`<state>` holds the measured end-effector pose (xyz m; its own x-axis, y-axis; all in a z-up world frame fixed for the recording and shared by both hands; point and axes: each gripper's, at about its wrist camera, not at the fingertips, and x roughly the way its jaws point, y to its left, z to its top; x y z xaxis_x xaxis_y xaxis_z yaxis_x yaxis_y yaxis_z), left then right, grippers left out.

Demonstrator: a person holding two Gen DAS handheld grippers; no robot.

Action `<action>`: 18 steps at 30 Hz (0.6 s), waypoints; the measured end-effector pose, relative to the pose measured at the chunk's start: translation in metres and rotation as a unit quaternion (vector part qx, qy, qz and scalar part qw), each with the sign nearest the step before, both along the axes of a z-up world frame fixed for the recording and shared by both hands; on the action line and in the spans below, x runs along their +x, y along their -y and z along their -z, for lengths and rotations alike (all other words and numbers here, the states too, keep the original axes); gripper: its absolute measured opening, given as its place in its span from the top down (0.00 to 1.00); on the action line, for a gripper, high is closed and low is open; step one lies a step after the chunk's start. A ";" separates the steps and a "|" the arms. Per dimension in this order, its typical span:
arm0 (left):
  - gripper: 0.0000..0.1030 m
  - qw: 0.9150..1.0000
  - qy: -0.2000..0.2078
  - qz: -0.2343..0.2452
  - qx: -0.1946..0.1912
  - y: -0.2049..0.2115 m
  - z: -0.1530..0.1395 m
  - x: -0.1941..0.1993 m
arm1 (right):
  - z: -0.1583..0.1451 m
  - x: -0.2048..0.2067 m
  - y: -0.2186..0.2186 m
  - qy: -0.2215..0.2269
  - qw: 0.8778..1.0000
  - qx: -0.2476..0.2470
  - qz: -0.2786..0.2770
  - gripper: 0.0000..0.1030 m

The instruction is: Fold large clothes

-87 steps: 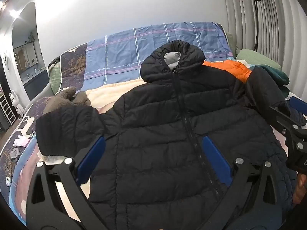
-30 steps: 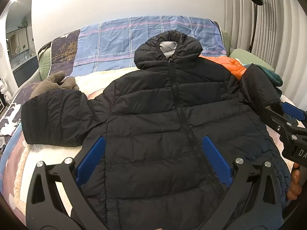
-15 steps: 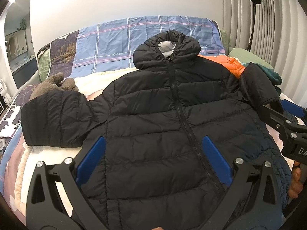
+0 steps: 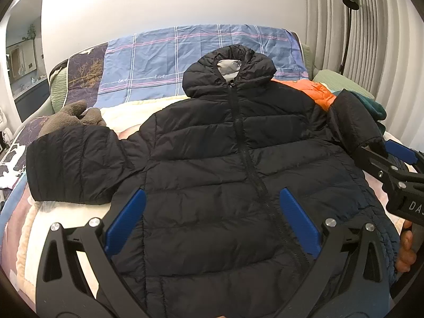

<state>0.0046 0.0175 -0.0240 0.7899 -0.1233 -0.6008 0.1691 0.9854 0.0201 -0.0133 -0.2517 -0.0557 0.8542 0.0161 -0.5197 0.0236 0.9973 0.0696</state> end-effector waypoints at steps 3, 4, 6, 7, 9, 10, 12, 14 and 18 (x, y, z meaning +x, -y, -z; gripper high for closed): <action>0.02 1.000 -0.001 0.001 -0.002 -0.001 0.000 0.000 | 0.000 0.000 -0.001 -0.001 1.000 0.002 0.001 0.01; 0.02 1.000 0.000 0.002 -0.002 -0.001 0.000 0.000 | 0.000 0.000 -0.001 -0.001 1.000 0.003 0.000 0.01; 0.02 1.000 0.001 0.005 -0.003 -0.002 0.000 0.000 | 0.000 0.000 -0.001 0.000 1.000 0.001 0.000 0.01; 0.02 1.000 0.002 0.005 -0.003 -0.002 0.000 0.000 | 0.000 0.000 -0.001 0.000 1.000 0.001 0.001 0.01; 0.02 1.000 0.003 0.007 -0.004 -0.003 0.000 0.000 | 0.000 0.000 -0.001 0.000 1.000 0.001 0.000 0.01; 0.02 1.000 0.003 0.008 -0.004 -0.003 0.000 0.000 | 0.000 0.000 0.000 0.000 1.000 0.000 0.000 0.01; 0.02 1.000 0.003 0.008 -0.004 -0.003 0.000 0.001 | 0.000 0.000 -0.001 0.001 1.000 -0.001 0.001 0.01; 0.02 1.000 0.004 0.008 -0.008 -0.003 -0.001 0.001 | -0.001 0.001 0.000 0.002 1.000 0.000 0.002 0.01; 0.02 1.000 0.006 0.008 -0.008 -0.003 -0.002 0.006 | -0.002 0.002 0.004 0.004 1.000 0.006 0.006 0.01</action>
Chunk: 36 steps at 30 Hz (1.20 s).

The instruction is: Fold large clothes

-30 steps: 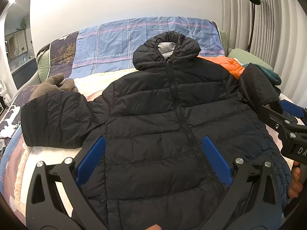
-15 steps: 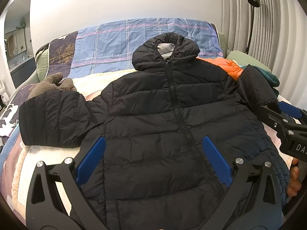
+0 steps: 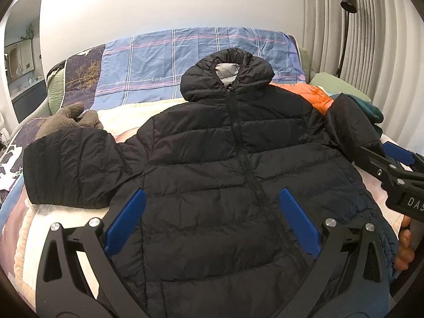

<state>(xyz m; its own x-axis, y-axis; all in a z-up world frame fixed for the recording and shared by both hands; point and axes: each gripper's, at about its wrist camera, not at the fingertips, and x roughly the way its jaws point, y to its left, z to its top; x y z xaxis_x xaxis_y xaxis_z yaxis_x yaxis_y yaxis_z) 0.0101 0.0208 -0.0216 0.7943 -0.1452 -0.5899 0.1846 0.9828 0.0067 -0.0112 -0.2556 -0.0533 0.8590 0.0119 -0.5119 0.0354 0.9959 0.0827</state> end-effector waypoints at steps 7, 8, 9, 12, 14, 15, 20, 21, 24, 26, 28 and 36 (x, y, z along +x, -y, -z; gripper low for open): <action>0.02 1.000 0.006 0.005 -0.007 -0.003 -0.008 0.008 | -0.005 0.001 -0.001 0.005 1.000 -0.009 -0.003 0.01; 0.02 1.000 0.006 0.006 -0.008 -0.003 -0.009 0.009 | -0.006 0.002 -0.001 0.006 1.000 -0.010 -0.004 0.01; 0.02 1.000 0.006 0.007 -0.009 -0.003 -0.010 0.011 | -0.007 0.003 -0.001 0.006 1.000 -0.011 -0.005 0.01; 0.02 1.000 0.007 0.013 -0.009 -0.004 -0.014 0.017 | -0.011 0.008 0.000 0.002 1.000 -0.009 -0.015 0.01; 0.02 1.000 0.008 0.025 -0.008 -0.002 -0.020 0.026 | -0.014 0.014 -0.001 -0.001 1.000 -0.009 -0.025 0.01; 0.02 0.999 0.010 0.033 -0.006 -0.001 -0.023 0.032 | -0.018 0.019 -0.002 -0.001 0.999 -0.012 -0.032 0.02; 0.09 0.999 0.026 0.038 0.002 -0.008 -0.060 0.099 | -0.052 0.085 -0.004 -0.016 0.995 -0.078 -0.064 0.49; 0.13 0.999 0.019 0.039 -0.009 -0.012 -0.068 0.116 | -0.059 0.102 0.001 -0.023 0.995 -0.069 -0.069 0.54; 0.23 0.997 -0.016 0.050 -0.063 -0.022 -0.085 0.171 | -0.076 0.162 0.022 -0.049 0.996 -0.005 -0.071 0.54; 0.24 0.995 -0.037 0.050 -0.084 -0.028 -0.087 0.212 | -0.080 0.205 0.037 -0.069 0.993 0.047 -0.080 0.54; 0.24 0.994 -0.054 0.041 -0.089 -0.031 -0.082 0.252 | -0.079 0.247 0.052 -0.086 0.990 0.086 -0.075 0.54; 0.24 0.974 -0.129 0.002 -0.186 -0.053 -0.031 0.382 | -0.045 0.374 0.075 -0.156 0.958 0.233 -0.061 0.54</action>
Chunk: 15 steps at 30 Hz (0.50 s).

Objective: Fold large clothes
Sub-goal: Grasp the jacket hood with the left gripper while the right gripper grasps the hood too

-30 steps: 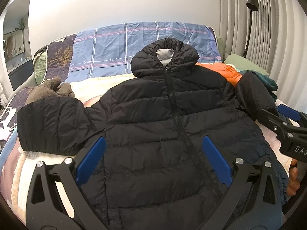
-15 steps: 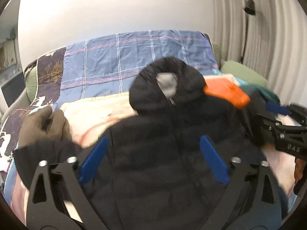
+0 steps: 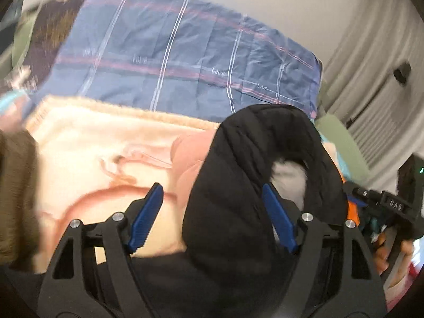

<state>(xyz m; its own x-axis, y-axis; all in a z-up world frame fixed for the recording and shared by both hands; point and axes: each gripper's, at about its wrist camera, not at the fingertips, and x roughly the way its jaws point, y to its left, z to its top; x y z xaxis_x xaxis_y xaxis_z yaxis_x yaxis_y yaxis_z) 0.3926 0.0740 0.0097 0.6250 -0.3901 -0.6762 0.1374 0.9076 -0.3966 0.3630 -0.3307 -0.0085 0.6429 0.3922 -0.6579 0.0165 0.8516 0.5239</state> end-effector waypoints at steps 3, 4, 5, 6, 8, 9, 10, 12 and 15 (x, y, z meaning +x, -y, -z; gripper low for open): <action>0.23 0.998 -0.040 0.019 -0.055 0.002 0.023 0.031 | 0.008 0.031 0.004 -0.009 0.998 0.059 -0.007 0.52; 0.23 0.997 -0.041 0.021 -0.062 0.005 0.027 0.038 | 0.009 0.037 0.006 -0.009 0.997 0.073 -0.011 0.52; 0.23 0.997 -0.038 0.023 -0.067 0.008 0.030 0.044 | 0.010 0.044 0.005 -0.008 0.996 0.082 -0.016 0.52; 0.25 0.997 -0.034 0.027 -0.071 0.011 0.031 0.048 | 0.011 0.050 0.005 -0.006 0.996 0.085 -0.018 0.52; 0.57 0.997 -0.015 0.041 -0.065 0.023 0.026 0.054 | 0.008 0.058 -0.003 0.015 0.997 0.068 -0.014 0.75; 0.67 0.997 0.002 0.054 -0.059 0.031 0.020 0.052 | 0.005 0.058 -0.005 0.029 0.998 0.058 -0.017 0.95; 0.78 0.996 0.013 0.061 -0.056 0.032 0.014 0.047 | 0.000 0.058 -0.010 0.046 0.997 0.052 -0.028 0.95; 0.81 0.994 0.049 0.079 -0.050 0.036 -0.004 0.031 | -0.015 0.043 -0.015 0.089 0.993 0.054 -0.047 0.97; 0.82 0.989 0.100 0.103 -0.045 0.033 -0.035 -0.005 | -0.049 -0.002 -0.024 0.163 0.981 0.044 -0.092 0.97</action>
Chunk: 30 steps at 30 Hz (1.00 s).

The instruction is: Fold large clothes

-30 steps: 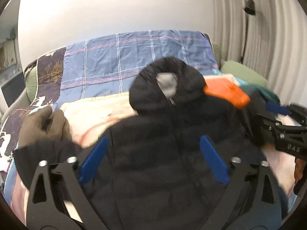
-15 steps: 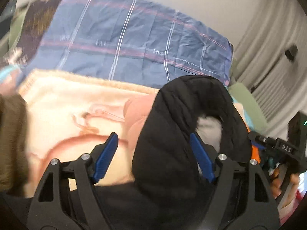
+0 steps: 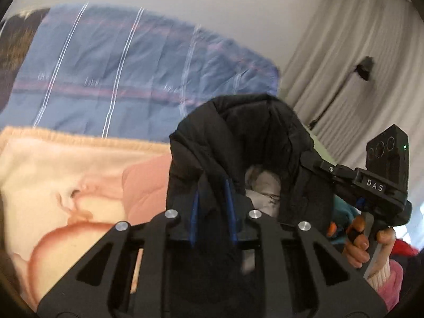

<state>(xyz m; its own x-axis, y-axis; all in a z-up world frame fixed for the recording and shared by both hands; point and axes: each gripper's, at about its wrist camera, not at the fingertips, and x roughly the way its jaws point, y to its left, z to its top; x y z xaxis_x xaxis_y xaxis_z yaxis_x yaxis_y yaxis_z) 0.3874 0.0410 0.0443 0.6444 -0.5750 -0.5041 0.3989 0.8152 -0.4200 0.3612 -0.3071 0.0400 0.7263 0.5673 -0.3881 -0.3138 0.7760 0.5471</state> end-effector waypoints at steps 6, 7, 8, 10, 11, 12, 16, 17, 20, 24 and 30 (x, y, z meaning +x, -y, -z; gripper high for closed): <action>0.40 0.992 0.119 0.015 0.040 -0.032 -0.037 -0.127 | -0.031 -0.133 -0.009 0.123 0.985 -0.096 -0.075 0.93; 0.32 0.990 0.135 0.012 0.048 -0.042 -0.038 -0.153 | -0.028 -0.148 -0.009 0.128 0.982 -0.115 -0.082 0.92; 0.28 0.988 0.144 0.007 0.055 -0.049 -0.037 -0.171 | -0.022 -0.168 -0.010 0.129 0.979 -0.137 -0.084 0.82; 0.24 0.987 0.151 0.000 0.058 -0.067 -0.034 -0.209 | -0.008 -0.202 -0.006 0.118 0.976 -0.168 -0.070 0.65; 0.24 0.987 0.149 0.000 0.055 -0.071 -0.032 -0.219 | -0.002 -0.218 -0.002 0.114 0.977 -0.168 -0.061 0.63; 0.24 0.988 0.146 -0.001 0.051 -0.075 -0.031 -0.229 | 0.004 -0.230 0.001 0.110 0.979 -0.162 -0.056 0.63; 0.25 0.990 0.123 0.007 0.073 -0.063 -0.014 -0.246 | 0.022 -0.257 0.000 0.087 0.987 -0.134 -0.028 0.63; 0.26 0.991 0.110 0.012 0.075 -0.059 -0.007 -0.245 | 0.028 -0.257 -0.005 0.076 0.989 -0.121 -0.025 0.63; 0.41 0.992 0.059 0.029 0.106 -0.027 0.031 -0.240 | 0.054 -0.247 -0.029 0.015 0.993 -0.111 -0.024 0.63; 0.51 0.983 -0.022 0.031 0.182 0.019 0.109 -0.215 | 0.110 -0.236 -0.062 -0.049 0.987 -0.154 -0.013 0.64; 0.51 0.974 -0.067 0.005 0.216 0.028 0.155 -0.204 | 0.197 -0.215 -0.070 -0.132 0.966 -0.220 0.022 0.66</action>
<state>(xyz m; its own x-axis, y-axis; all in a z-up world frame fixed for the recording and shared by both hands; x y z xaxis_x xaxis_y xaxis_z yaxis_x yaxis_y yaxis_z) 0.1832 0.0132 -0.1111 0.5515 -0.2968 -0.7796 0.3730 0.9237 -0.0878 0.1458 -0.2367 -0.1565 0.5882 0.2772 -0.7597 -0.1703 0.9608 0.2187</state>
